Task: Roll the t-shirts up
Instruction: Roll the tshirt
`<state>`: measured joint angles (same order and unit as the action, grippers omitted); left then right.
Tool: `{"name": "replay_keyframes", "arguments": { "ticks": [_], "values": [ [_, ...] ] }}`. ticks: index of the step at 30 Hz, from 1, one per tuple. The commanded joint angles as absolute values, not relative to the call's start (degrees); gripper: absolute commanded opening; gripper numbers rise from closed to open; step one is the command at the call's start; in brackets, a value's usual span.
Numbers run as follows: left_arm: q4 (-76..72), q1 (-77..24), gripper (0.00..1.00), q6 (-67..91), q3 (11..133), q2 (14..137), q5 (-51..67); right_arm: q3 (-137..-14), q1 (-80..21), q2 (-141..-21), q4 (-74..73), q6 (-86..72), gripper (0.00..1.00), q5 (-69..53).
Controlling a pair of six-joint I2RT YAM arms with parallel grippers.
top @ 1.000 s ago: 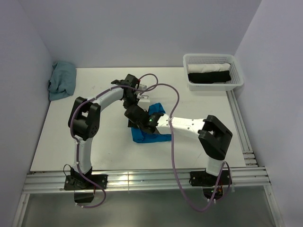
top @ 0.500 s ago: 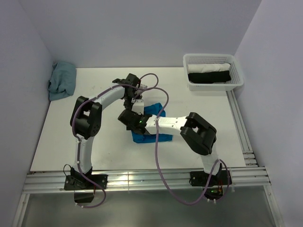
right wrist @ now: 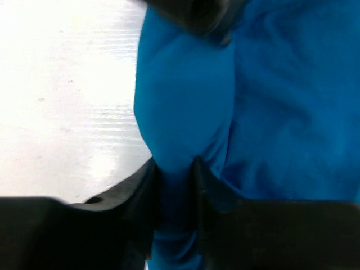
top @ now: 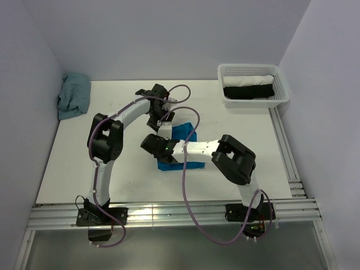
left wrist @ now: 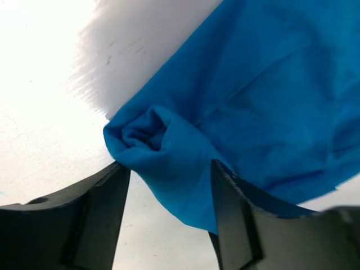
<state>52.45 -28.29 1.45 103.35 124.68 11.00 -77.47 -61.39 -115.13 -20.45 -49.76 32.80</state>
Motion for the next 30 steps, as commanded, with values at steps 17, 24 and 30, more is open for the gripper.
{"name": "replay_keyframes", "arguments": {
  "ticks": [17,24,30],
  "values": [
    [38.3,-20.2,0.82,-2.9,90.6,113.8,37.4,-32.4,-42.3,-104.1,51.2,-69.1,0.26,-11.0],
    [29.8,-20.4,0.87,-0.8,83.5,114.3,38.6,-33.7,-41.0,-110.2,59.4,-72.8,0.26,-15.1],
    [28.1,-21.4,0.75,4.0,83.8,116.5,31.0,-34.8,-40.6,-113.8,62.1,-74.4,0.29,-17.5]
  ]
}}
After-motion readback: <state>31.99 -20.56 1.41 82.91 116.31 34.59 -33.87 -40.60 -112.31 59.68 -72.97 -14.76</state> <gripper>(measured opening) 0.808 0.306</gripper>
